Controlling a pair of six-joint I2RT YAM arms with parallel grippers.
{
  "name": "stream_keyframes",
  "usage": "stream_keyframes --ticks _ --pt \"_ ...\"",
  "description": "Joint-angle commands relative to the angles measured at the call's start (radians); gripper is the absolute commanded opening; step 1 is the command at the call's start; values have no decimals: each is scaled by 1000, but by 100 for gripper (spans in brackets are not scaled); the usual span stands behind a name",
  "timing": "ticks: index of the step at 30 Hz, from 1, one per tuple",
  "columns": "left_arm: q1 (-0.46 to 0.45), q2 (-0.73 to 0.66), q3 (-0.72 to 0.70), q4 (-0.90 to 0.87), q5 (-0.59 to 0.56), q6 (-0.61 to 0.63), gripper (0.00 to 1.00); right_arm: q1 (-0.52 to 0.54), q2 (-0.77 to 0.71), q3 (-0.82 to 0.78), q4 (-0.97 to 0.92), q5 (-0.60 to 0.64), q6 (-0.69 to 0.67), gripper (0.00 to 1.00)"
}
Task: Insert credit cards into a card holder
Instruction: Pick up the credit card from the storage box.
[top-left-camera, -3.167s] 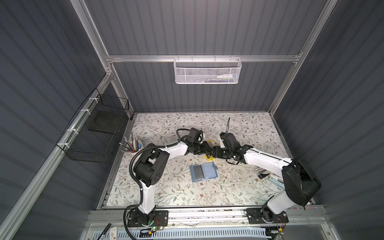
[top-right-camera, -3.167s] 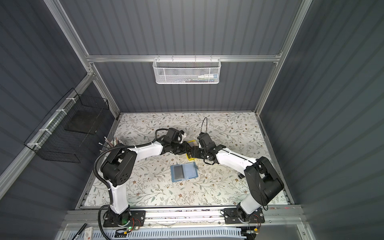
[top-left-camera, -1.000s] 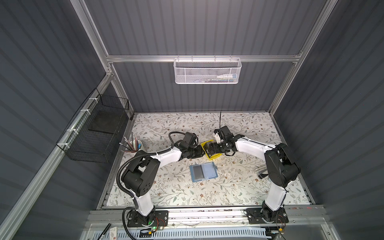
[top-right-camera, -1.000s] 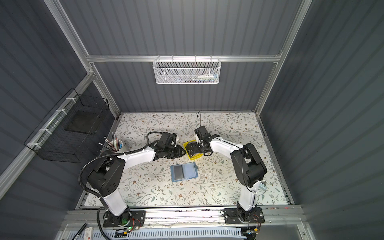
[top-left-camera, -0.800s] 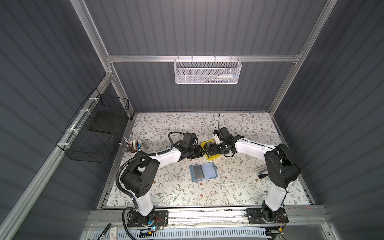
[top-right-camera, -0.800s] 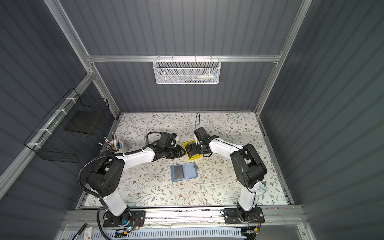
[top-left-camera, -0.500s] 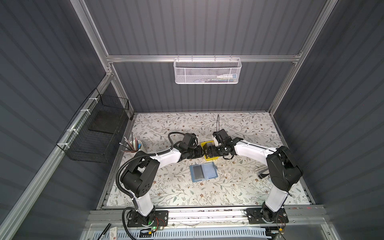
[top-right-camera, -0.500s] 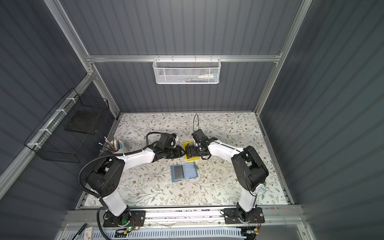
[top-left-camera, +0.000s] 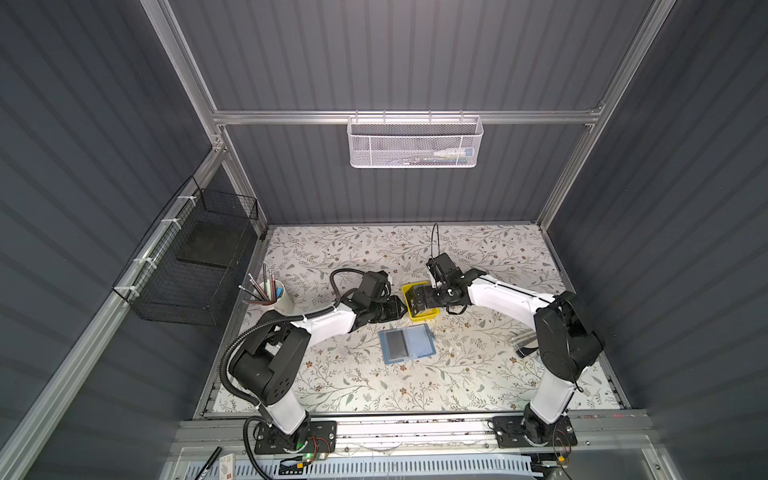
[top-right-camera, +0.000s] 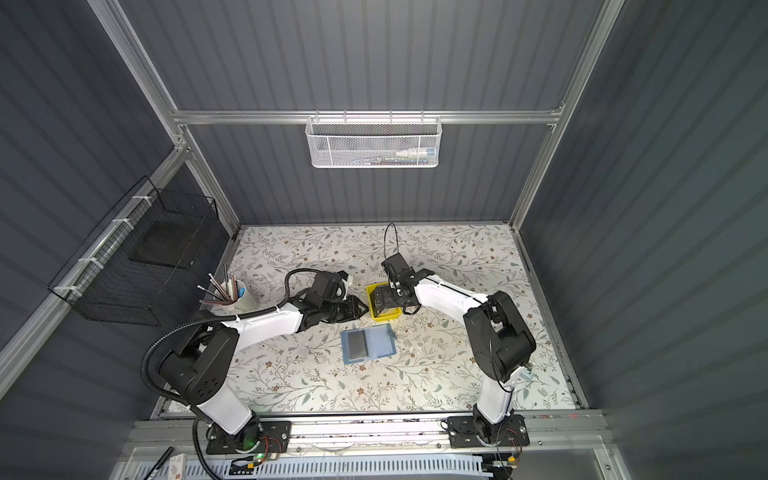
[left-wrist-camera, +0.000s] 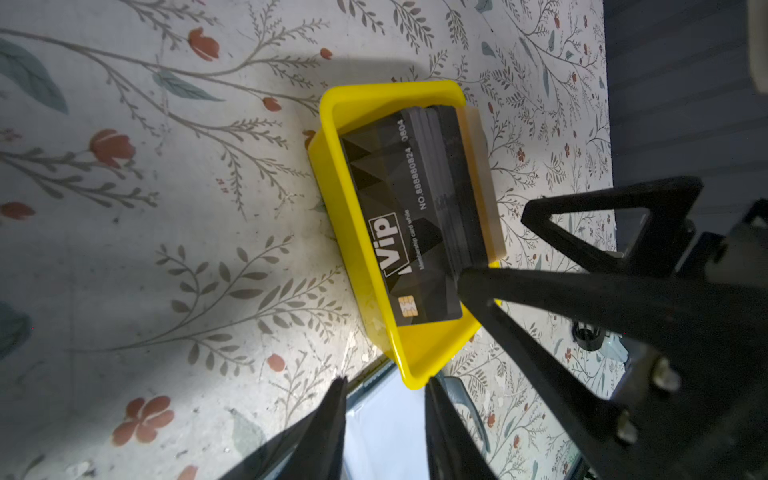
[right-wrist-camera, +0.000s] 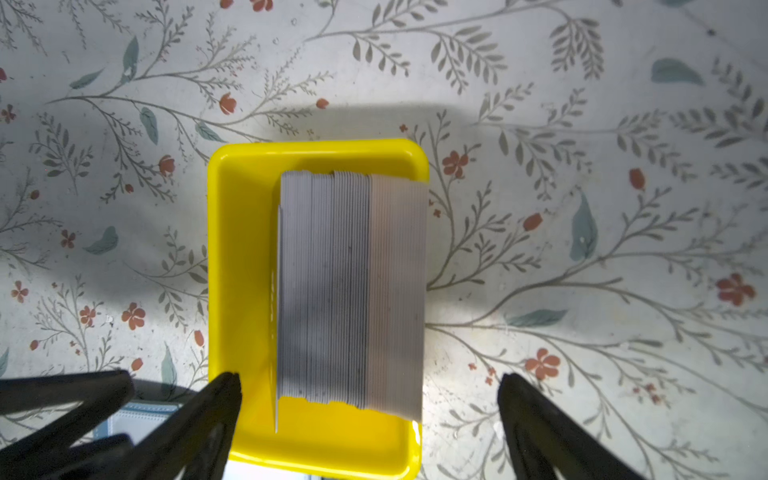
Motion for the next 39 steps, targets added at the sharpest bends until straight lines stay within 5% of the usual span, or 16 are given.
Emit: stream_keyframes --ticks 1,23,39 --pt "6 -27 -16 21 11 -10 34 8 41 41 -53 19 -27 99" --pt "6 -58 -85 121 45 -24 34 23 109 112 -128 110 -80 98" --pt "5 -48 -90 136 45 -30 33 43 120 159 -177 184 -136 87"
